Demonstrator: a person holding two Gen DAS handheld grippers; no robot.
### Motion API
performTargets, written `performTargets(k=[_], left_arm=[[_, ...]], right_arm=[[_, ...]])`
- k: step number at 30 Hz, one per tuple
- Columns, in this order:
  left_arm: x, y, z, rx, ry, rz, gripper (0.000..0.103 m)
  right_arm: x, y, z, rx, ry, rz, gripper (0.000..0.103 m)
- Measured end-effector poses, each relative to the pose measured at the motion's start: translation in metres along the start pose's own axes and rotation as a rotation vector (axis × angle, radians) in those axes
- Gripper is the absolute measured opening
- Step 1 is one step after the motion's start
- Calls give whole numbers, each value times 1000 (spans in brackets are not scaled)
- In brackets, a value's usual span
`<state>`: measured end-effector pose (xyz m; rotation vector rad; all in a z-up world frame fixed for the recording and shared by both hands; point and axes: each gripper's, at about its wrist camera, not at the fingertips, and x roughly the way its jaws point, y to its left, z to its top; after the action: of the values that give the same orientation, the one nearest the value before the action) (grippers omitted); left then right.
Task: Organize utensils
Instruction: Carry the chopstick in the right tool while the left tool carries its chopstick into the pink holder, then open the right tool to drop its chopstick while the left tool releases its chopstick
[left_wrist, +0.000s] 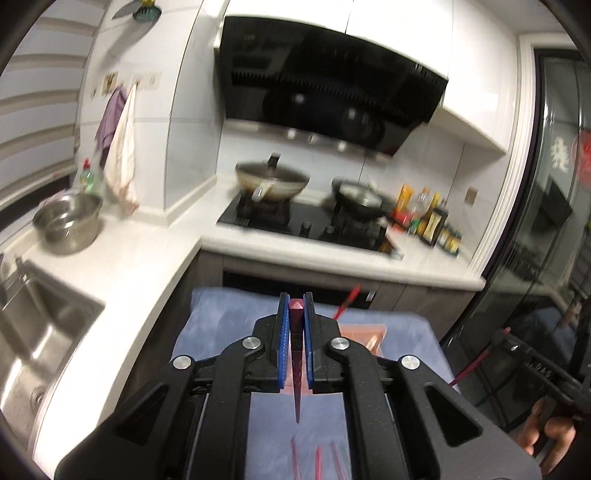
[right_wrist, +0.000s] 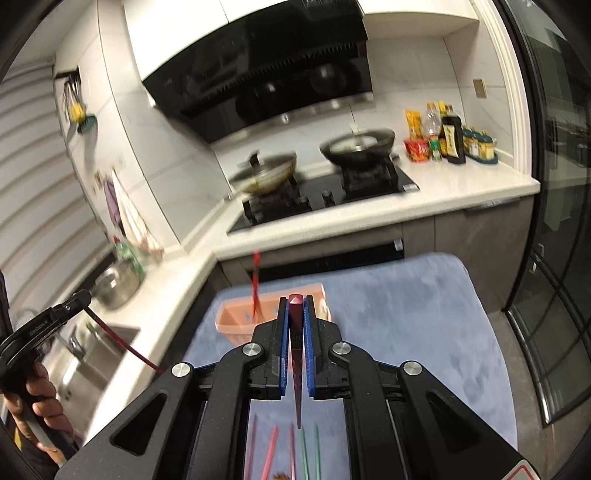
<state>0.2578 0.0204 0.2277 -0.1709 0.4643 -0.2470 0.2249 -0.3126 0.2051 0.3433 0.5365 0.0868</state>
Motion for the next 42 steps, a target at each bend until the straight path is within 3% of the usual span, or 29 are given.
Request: performTargets(k=[7,11,16,23,34,36,38,40,42], left_arm=[[26,-10,54,-12,-108,-12,7],[54,-8,63,-22,-102,1,7],[92,1,48,-38,-32,16,7],[134,12,15,-56,73,53,7],[150,20,-3,-79,120,74,7],[149,19,-4,-75,119,85,10],[148,20,-4,-76,118,90,25],[144,20,-5,-78,110,104,34],[142,20,-5,-81,111,105,35]], right_arm=[[30,14,56,20,-103,63,7],[61,21,68,9,-109,52,7],[109,17,60,31,-34,46,7],[146,10,34,30,54,24,7],[170,6,12,17,129,-3,9],[168,7,12,22,121,-9,12],[166,7,12,23,119,-15,16],[163,8,11,18,119,-16,16],[160,9,11,12,116,-18,16]])
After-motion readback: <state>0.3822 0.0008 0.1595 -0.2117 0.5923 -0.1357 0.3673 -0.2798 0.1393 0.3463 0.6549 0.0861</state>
